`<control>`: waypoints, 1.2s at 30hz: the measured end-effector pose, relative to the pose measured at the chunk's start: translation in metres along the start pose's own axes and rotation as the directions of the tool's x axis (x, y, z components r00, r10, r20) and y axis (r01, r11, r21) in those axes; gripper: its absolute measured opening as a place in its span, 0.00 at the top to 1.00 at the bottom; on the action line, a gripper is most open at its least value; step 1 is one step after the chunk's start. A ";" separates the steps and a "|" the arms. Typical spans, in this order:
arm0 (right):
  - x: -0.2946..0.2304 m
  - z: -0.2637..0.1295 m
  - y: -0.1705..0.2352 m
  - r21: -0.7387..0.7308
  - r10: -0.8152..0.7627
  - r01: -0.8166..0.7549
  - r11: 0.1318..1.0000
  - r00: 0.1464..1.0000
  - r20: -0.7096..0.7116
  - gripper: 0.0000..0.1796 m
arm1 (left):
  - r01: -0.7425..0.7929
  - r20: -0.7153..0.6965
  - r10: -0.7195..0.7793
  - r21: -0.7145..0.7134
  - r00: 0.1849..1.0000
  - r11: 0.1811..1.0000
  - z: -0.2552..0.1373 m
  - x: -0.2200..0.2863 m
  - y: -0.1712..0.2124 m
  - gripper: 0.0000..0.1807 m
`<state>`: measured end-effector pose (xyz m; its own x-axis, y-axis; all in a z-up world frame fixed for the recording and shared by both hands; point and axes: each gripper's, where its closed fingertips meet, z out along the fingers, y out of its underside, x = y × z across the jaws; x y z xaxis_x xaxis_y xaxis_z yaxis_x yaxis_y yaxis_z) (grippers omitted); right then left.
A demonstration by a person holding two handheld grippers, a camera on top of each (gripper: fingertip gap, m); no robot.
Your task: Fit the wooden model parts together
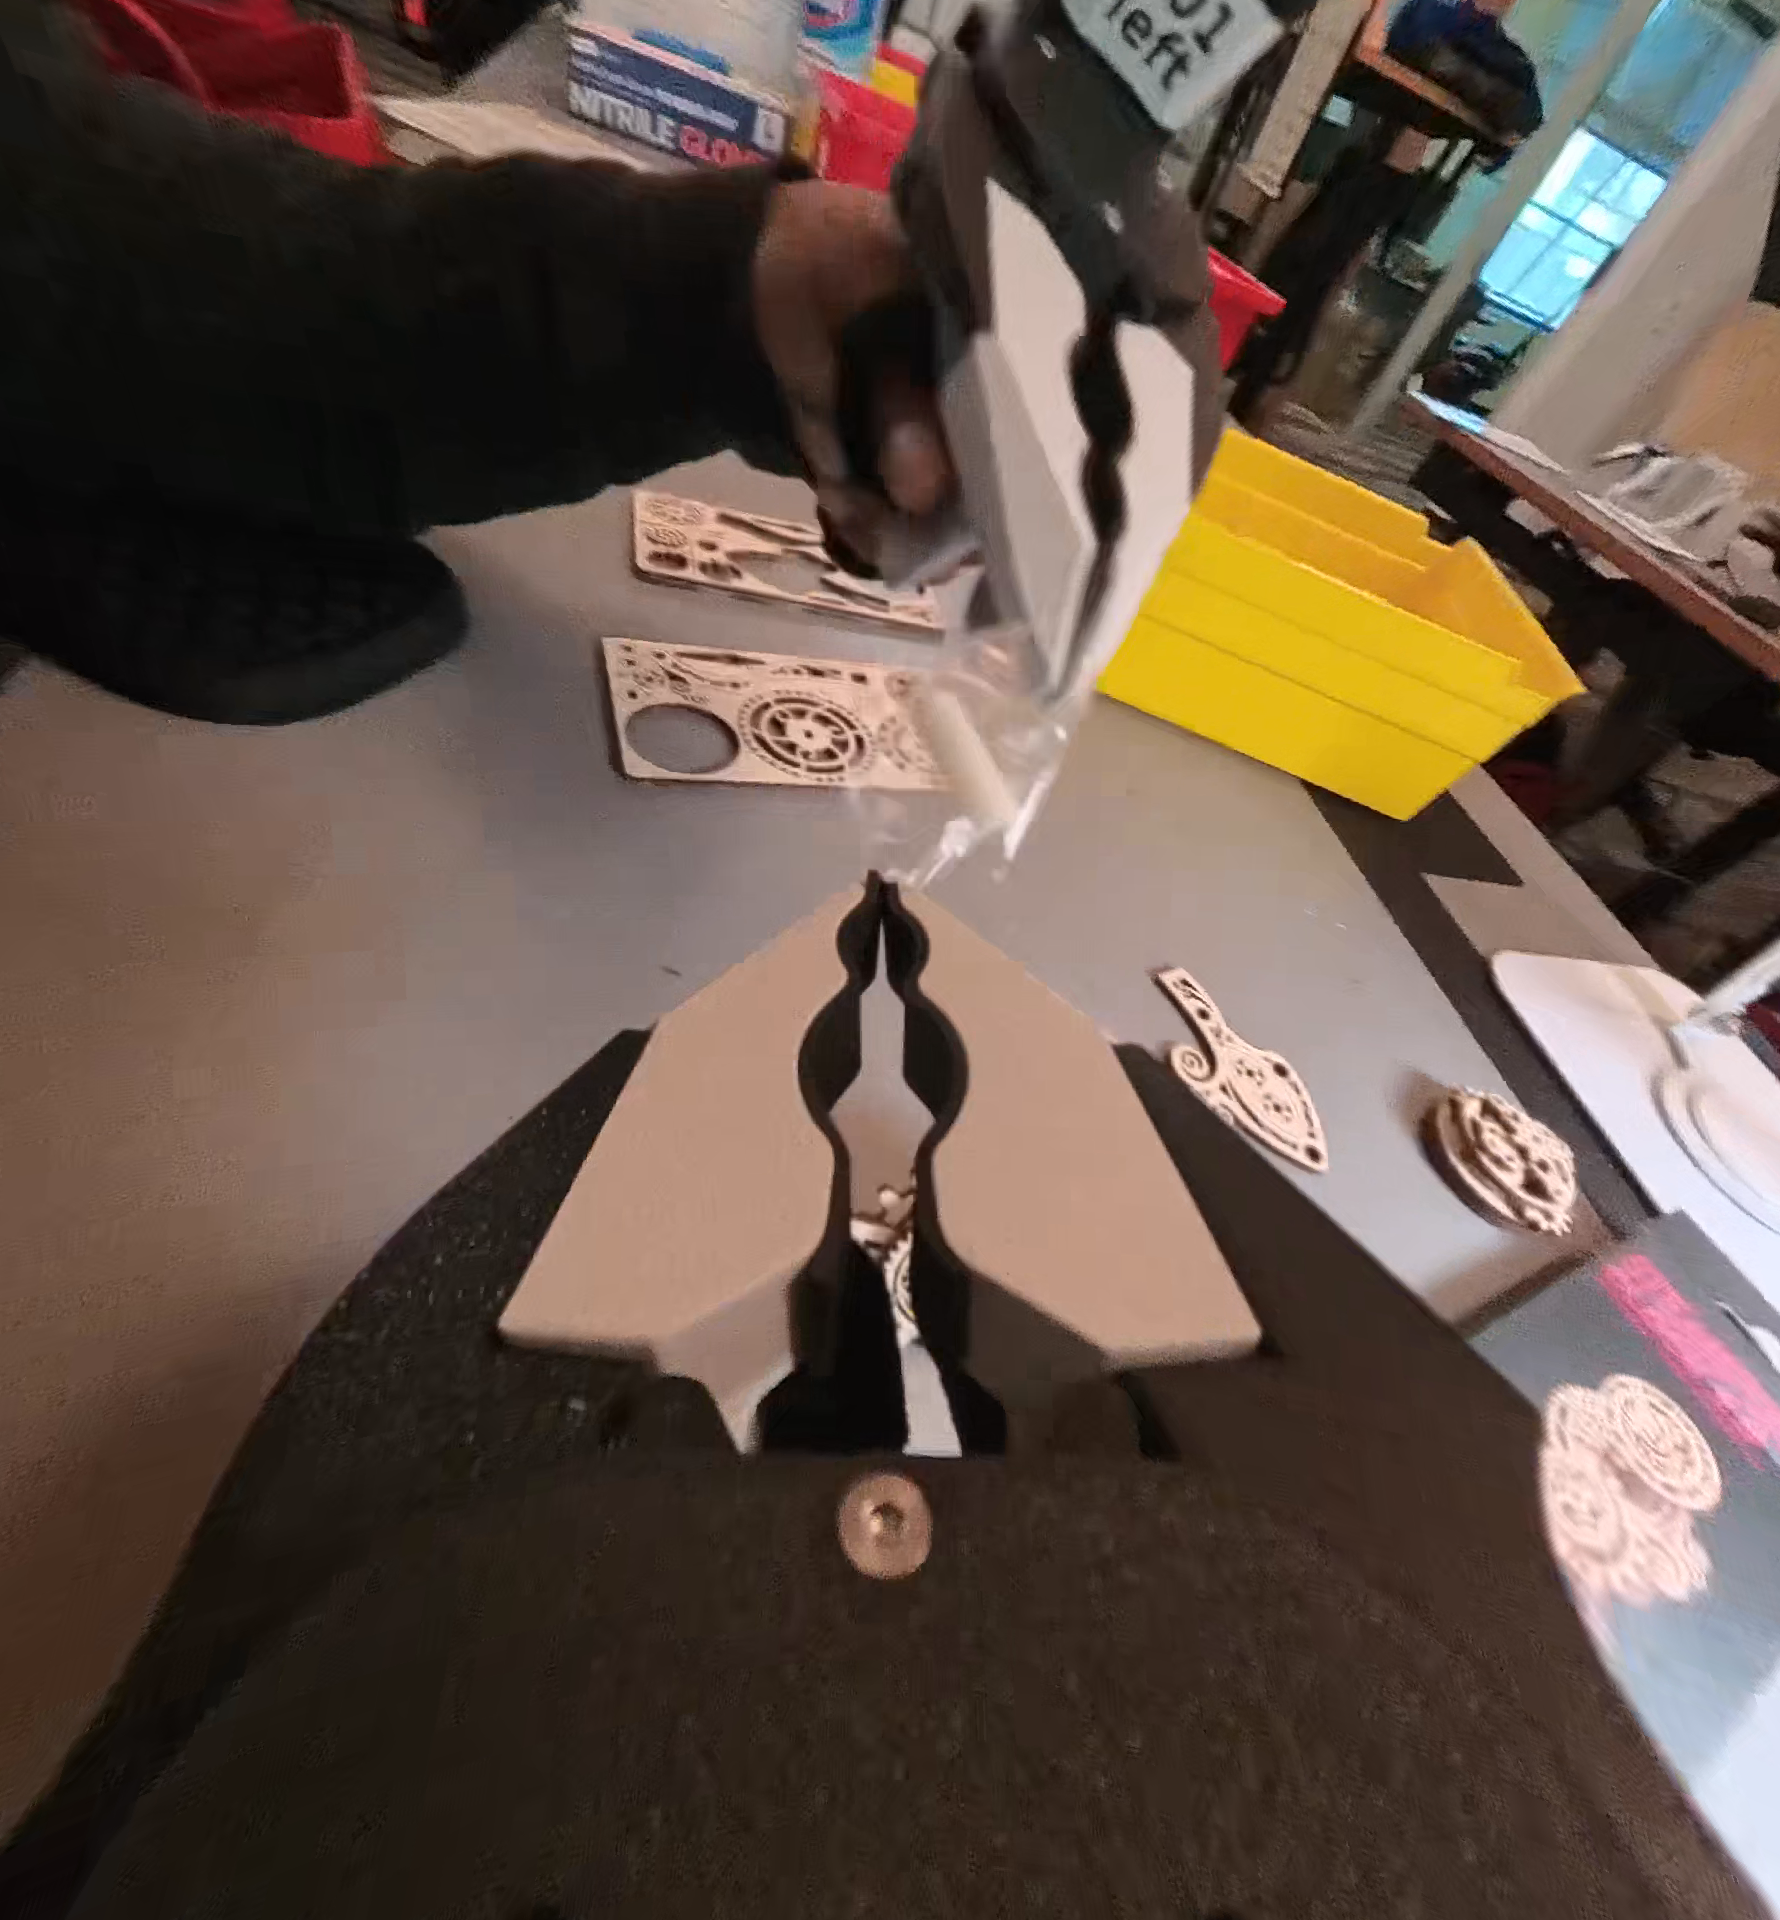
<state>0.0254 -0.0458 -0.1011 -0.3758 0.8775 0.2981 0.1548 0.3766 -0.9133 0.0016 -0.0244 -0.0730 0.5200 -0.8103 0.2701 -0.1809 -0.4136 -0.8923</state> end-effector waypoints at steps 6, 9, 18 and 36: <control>0.035 -0.008 0.014 -0.053 0.024 -0.033 0.998 0.986 -0.163 1.00 | -0.063 0.143 0.084 -0.146 0.986 0.987 -0.004 -0.020 0.021 1.00; 0.033 -0.009 0.003 0.026 0.155 -0.153 0.988 0.983 -0.097 0.85 | -0.182 -0.012 0.185 -0.242 0.983 0.953 0.008 0.009 0.036 1.00; -0.007 0.002 0.000 -0.003 0.439 -0.454 0.891 0.860 0.261 1.00 | -0.330 -0.135 0.302 -0.308 0.944 0.892 0.019 0.037 0.046 1.00; 0.039 -0.008 -0.027 0.329 0.453 -0.478 0.814 0.878 0.154 1.00 | -0.093 -0.036 0.100 0.158 0.994 0.983 0.005 0.004 -0.015 1.00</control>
<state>0.0142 -0.0194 -0.0622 -0.4002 0.8955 -0.1950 0.0049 -0.2107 -0.9775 0.0106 -0.0194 -0.0605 0.4686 -0.8621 0.1928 -0.0942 -0.2658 -0.9594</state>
